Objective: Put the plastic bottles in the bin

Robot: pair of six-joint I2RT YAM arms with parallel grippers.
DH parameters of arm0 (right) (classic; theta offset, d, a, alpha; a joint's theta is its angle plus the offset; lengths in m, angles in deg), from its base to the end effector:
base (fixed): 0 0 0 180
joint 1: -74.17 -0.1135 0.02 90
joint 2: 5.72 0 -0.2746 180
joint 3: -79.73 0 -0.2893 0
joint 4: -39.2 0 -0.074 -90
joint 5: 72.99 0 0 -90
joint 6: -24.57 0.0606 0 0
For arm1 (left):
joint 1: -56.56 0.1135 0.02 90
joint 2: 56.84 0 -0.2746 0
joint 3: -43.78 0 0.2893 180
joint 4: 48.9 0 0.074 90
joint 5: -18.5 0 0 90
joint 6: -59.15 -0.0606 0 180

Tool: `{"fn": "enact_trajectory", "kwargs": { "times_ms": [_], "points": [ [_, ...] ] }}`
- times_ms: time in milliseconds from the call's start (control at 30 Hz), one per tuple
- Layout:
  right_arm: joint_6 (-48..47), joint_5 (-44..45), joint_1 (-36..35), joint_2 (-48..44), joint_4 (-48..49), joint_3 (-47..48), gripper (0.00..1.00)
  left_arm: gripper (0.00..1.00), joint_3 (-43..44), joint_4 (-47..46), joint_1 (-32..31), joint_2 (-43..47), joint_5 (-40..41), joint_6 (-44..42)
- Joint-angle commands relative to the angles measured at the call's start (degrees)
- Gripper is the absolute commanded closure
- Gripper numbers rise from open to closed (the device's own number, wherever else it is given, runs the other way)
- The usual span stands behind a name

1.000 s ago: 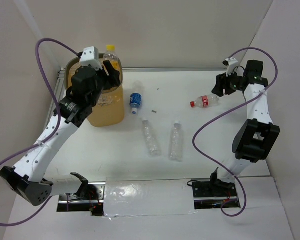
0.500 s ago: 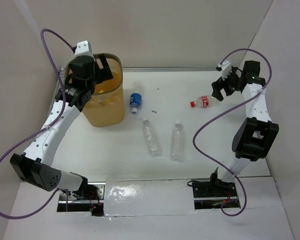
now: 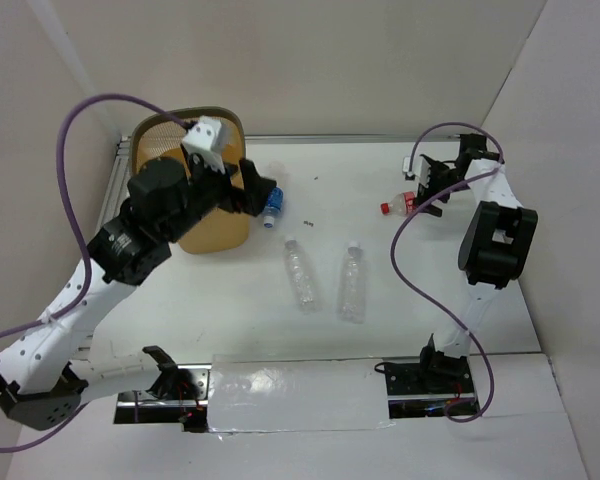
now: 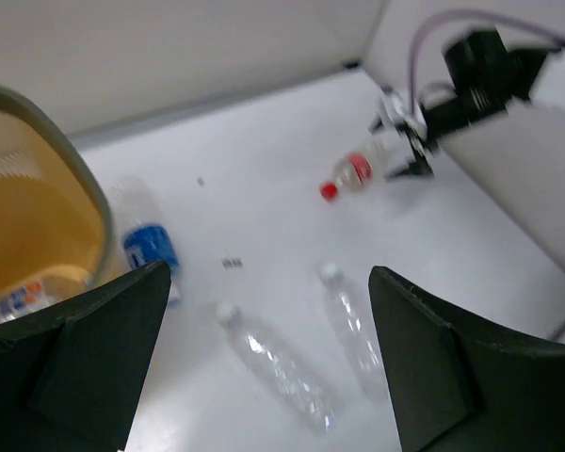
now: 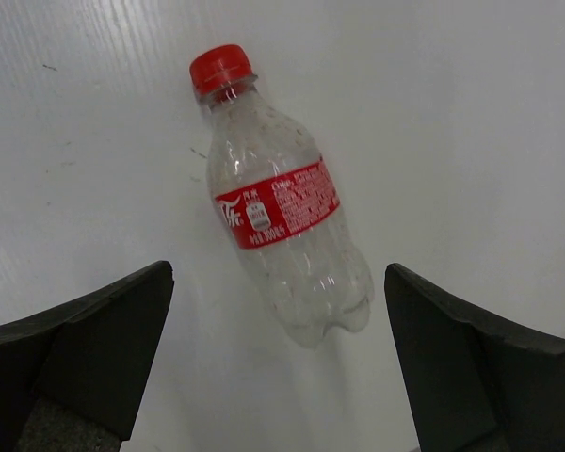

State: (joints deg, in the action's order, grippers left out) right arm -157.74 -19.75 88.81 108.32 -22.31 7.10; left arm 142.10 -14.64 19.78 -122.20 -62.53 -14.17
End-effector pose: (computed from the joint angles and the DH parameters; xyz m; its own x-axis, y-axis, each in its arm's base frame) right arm 0.4588 -0.0824 0.2169 0.0489 -0.8401 -0.5402 -0.8970 0.2009 -0.3938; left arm 0.2316 -0.1613 0.5175 -0.1513 -0.2409 -0.9587 0.4417 0.8512 -0.2836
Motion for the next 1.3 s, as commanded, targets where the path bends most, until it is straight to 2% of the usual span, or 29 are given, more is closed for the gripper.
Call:
{"fn": "enact_trajectory", "kwargs": {
  "times_ms": [0,33,200,467,700,800,833,1000,1033,1133,1167,1267],
  "points": [
    [-5.77,1.51,-3.20,1.00,-0.65,2.08,0.00,0.01,-7.93,1.18,-4.87,3.74,-1.33,1.06],
    [-5.77,2.38,-4.51,1.01,0.57,2.08,0.00,0.01,-11.51,1.18,-6.02,5.84,0.15,2.98],
    [-6.91,5.37,-7.95,5.13,2.17,2.69,0.00,0.01,-18.57,3.11,-11.38,9.55,3.68,8.18],
    [-10.26,12.31,-10.50,13.05,-0.73,7.88,0.00,0.01,-20.34,7.34,-18.50,9.73,7.98,11.43],
    [-9.64,18.55,-10.50,13.85,4.45,5.69,0.01,0.01,-22.71,7.43,-19.74,9.12,8.52,13.11],
    [-8.50,19.70,-10.50,13.84,3.32,5.68,0.04,0.01,-23.24,6.90,-20.35,7.71,8.52,13.11],
    [-8.50,19.70,-9.98,14.54,2.44,6.20,0.06,0.01,-23.24,6.90,-20.35,7.71,8.52,13.11],
    [-8.50,18.48,-9.98,15.07,-3.97,6.91,0.27,0.01,-22.10,6.90,-20.88,5.69,8.52,12.49],
    [-8.50,18.47,-9.98,15.07,-4.77,6.91,0.38,0.01,-22.10,6.90,-20.88,5.69,8.52,12.49],
    [-8.50,16.37,-9.98,13.23,-7.06,4.98,0.51,0.01,-22.10,6.37,-21.41,5.69,8.52,12.49],
    [-8.50,15.06,-10.58,12.62,-7.58,4.45,0.59,0.01,-22.10,6.37,-21.41,5.69,8.52,12.49],
    [-7.98,10.68,-12.08,9.37,-11.18,5.32,0.68,0.01,-23.32,5.85,-22.55,6.30,8.52,13.11]
  ]
}}
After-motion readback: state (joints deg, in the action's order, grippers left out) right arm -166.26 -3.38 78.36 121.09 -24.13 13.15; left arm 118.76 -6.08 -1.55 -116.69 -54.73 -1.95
